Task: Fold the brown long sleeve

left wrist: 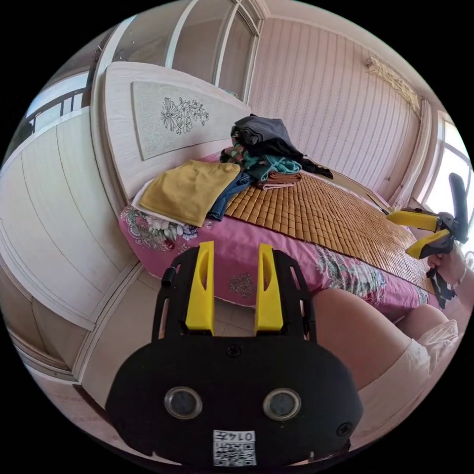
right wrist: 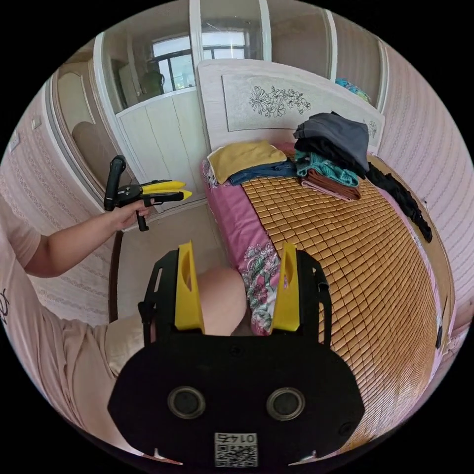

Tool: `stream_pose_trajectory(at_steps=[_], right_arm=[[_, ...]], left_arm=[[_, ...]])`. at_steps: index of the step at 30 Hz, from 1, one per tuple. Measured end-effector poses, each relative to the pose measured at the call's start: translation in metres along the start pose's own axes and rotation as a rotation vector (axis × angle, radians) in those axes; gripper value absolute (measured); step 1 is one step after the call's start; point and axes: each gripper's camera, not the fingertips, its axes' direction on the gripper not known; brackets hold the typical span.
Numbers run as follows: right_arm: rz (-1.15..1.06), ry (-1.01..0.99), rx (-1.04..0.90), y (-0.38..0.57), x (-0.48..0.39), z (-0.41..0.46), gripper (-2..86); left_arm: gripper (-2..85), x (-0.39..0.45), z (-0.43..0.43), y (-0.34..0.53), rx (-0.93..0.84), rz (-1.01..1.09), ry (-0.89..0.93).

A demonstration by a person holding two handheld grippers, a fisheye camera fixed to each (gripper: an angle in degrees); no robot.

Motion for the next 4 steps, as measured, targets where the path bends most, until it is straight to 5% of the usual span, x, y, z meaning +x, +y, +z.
stream_pose_trajectory(at_steps=[4], right_arm=[[-0.165, -0.019, -0.075, -0.086, 0.007, 0.053, 18.1]], left_arm=[[11.5, -0.047, 0.033, -0.017, -0.003, -0.06, -0.021]])
